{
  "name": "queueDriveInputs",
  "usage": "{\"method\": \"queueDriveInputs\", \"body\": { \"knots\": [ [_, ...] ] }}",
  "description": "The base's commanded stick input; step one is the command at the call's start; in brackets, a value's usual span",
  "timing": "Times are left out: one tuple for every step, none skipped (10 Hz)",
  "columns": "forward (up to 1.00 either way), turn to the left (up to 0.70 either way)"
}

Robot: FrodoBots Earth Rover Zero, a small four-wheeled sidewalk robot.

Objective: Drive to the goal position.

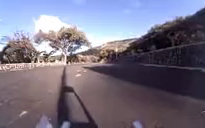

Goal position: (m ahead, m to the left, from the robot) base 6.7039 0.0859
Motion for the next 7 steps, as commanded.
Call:
{"method": "queueDriveInputs", "body": {
  "knots": [
    [0.69, 0.02],
    [0.69, 0.00],
    [0.69, -0.10],
    [0.69, -0.21],
    [0.69, 0.02],
    [0.69, 0.02],
    [0.69, 0.02]
  ]
}}
